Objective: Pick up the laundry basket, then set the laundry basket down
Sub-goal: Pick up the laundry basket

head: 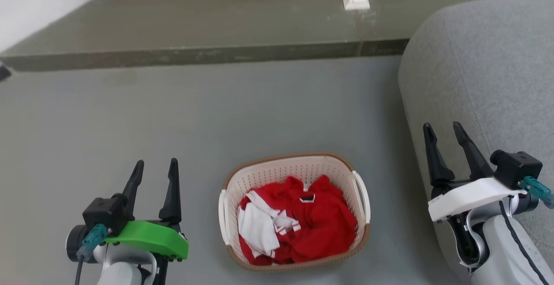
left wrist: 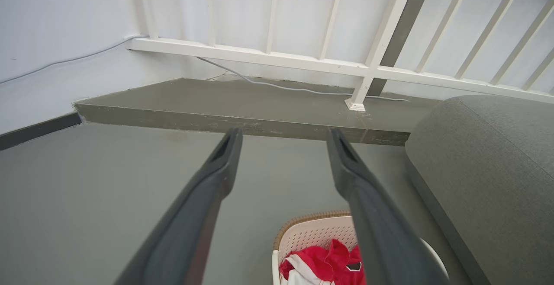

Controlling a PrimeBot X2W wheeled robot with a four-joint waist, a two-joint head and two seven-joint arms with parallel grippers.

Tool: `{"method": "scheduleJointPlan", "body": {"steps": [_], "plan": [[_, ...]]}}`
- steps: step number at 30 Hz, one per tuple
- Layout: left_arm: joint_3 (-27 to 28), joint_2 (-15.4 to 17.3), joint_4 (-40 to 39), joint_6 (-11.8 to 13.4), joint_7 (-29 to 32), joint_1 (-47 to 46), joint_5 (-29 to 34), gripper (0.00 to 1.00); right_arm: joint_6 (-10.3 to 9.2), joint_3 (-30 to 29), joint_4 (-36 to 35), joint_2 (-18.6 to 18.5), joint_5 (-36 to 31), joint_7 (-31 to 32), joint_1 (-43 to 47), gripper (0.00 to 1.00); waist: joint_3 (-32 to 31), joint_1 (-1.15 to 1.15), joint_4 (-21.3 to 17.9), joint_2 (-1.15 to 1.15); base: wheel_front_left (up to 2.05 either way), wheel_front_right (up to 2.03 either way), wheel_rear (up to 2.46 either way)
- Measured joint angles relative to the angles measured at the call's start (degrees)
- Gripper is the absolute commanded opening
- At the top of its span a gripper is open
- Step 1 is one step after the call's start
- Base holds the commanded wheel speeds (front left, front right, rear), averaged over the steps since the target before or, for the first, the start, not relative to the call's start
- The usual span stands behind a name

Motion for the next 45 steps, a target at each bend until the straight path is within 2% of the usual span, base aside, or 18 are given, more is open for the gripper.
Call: {"method": "scheduleJointPlan", "body": {"steps": [17,27,36,45], "plan": [[-3.13,-0.3,5.06,-1.9,0.0,-6.77,-0.1,1.0,0.0,0.9,2.44,-1.23,2.44,0.0,-5.17,1.0,10.28,0.0,-0.93,0.0,0.0,0.0,0.0],[-5.88,-0.45,13.39,-2.49,0.0,-14.45,-0.21,1.0,0.0,2.93,7.76,-1.77,4.45,0.0,-9.98,1.0,17.9,0.01,-0.79,0.0,0.0,0.0,0.0],[-8.56,-0.66,20.86,-3.44,0.19,-21.92,-5.11,1.0,0.0,4.94,13.78,-3.39,5.91,0.0,-14.0,1.0,24.57,0.01,0.02,0.0,0.0,0.0,0.0],[-11.25,-0.87,28.49,-3.48,1.68,-27.49,-10.47,1.0,0.0,10.18,19.67,-3.94,5.94,0.37,-20.27,1.0,30.52,0.01,1.38,0.0,0.0,0.0,0.0]]}}
